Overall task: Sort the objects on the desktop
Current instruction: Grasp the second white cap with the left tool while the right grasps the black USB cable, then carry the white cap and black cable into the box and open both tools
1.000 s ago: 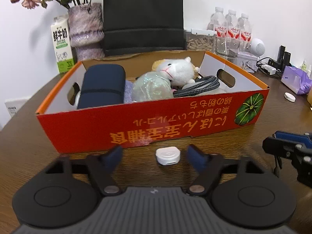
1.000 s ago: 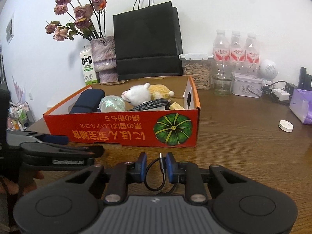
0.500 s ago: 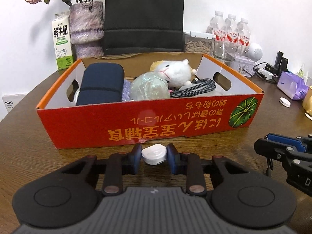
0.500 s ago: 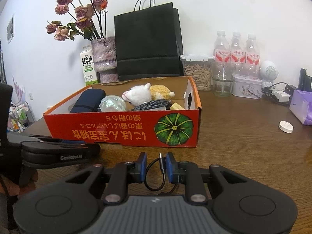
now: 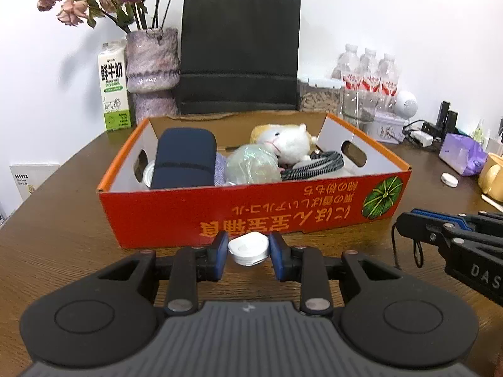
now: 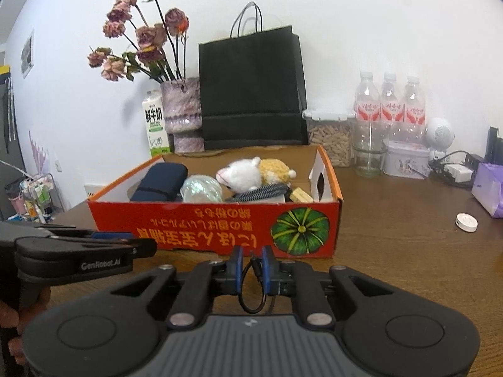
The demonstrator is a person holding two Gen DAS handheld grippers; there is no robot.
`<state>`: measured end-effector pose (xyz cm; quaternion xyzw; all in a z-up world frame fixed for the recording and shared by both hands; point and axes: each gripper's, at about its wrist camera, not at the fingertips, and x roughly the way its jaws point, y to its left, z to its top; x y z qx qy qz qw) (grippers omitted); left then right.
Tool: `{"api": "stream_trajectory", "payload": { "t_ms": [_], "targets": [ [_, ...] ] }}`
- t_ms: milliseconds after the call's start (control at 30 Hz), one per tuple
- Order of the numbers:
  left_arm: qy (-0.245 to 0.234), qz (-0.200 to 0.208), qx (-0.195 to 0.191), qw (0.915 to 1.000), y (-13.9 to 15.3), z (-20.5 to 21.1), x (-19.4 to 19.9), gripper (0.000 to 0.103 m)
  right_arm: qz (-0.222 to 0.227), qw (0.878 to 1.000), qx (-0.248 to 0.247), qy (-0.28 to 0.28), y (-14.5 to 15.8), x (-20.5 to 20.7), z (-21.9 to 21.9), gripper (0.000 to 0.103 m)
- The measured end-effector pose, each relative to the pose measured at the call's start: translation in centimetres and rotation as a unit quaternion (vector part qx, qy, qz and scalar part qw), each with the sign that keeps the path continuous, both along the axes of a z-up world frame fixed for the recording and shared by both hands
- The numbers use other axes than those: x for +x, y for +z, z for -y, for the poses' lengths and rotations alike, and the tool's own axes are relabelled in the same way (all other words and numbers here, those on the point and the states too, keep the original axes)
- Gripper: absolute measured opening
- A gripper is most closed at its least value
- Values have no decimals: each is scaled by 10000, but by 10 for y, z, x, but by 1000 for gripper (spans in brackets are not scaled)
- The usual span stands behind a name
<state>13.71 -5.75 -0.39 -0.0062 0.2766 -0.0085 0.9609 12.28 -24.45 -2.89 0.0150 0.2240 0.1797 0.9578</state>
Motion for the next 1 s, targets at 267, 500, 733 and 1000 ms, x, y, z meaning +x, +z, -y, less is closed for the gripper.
{"api": "stream_trajectory", "payload": {
  "t_ms": [267, 500, 733, 1000],
  "targets": [
    [50, 352, -74, 9993, 19, -15, -13, 29, 251, 9995, 159, -50, 18, -3, -3, 10],
    [69, 671, -146, 9976, 38, -25, -8, 29, 640, 9977, 184, -83, 51, 6, -7, 10],
    [106, 943, -231, 9952, 53, -33, 13, 29, 975, 9947, 294, -143, 80, 35, -16, 10],
    [124, 1048, -317, 9939, 53, -41, 50, 29, 891, 9952, 369, -144, 77, 84, -30, 10]
  ]
}}
